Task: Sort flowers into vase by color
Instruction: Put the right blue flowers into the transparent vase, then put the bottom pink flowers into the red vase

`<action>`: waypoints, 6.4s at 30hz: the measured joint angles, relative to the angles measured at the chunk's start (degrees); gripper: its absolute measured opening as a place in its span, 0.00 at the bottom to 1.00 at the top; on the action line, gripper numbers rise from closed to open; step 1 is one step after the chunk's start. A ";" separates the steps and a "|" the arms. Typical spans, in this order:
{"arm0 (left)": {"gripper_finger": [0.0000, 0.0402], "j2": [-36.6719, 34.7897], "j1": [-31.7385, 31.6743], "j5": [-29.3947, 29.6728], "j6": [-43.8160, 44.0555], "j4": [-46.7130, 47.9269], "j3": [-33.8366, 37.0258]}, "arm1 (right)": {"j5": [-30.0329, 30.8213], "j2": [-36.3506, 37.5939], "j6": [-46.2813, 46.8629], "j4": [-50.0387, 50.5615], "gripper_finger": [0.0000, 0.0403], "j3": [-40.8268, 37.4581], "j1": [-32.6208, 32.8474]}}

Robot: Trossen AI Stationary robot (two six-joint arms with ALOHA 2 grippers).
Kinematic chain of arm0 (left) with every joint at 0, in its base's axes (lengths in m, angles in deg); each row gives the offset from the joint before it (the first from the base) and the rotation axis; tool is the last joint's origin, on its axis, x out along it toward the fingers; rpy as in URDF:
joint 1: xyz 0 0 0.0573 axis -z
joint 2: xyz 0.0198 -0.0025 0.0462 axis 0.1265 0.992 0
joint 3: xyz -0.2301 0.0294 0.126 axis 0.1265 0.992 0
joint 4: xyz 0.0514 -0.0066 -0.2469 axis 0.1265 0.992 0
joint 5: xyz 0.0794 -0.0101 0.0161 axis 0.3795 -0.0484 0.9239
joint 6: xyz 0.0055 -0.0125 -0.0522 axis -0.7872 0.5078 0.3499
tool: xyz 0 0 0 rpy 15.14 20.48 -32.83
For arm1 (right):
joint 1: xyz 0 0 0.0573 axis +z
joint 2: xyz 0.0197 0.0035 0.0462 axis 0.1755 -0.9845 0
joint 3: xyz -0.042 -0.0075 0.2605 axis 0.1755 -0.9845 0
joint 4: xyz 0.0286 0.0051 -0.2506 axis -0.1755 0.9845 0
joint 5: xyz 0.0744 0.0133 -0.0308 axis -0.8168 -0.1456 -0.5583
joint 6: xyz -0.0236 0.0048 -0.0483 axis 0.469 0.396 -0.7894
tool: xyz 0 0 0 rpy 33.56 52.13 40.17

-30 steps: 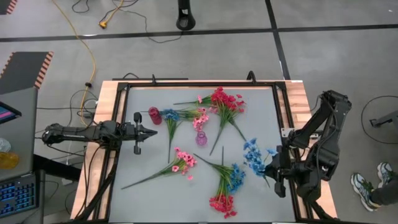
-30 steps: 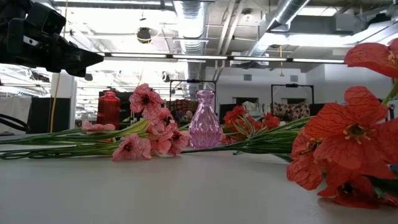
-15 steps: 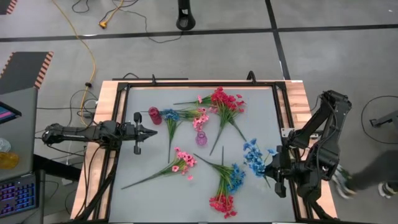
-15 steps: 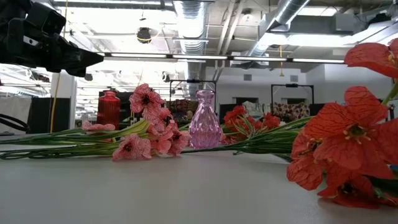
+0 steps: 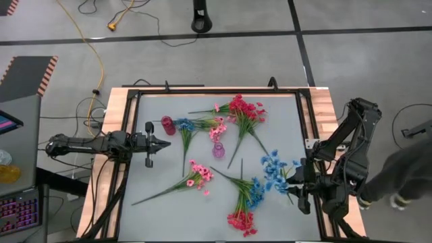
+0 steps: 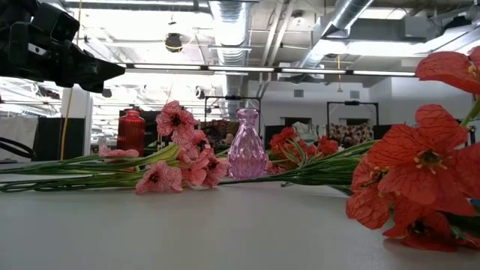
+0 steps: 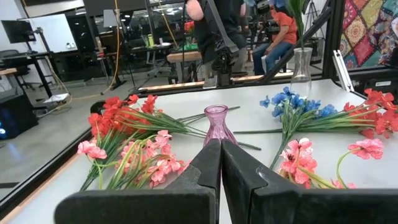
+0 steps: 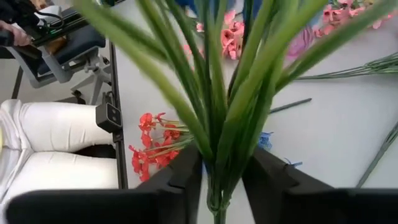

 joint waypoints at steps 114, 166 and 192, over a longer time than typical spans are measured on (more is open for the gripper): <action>0.48 47.82 18.67 -9.11 25.98 16.77 -26.76 | 3.07 1.65 -30.49 -16.74 0.46 0.07 -49.08; 0.02 89.15 21.41 -1.92 39.06 18.83 -45.44 | 0.29 -4.76 -30.53 -16.90 0.46 0.02 -48.63; 0.00 54.42 19.81 22.13 19.21 14.19 -45.33 | 0.35 -4.74 -30.52 -16.90 0.46 0.04 -48.72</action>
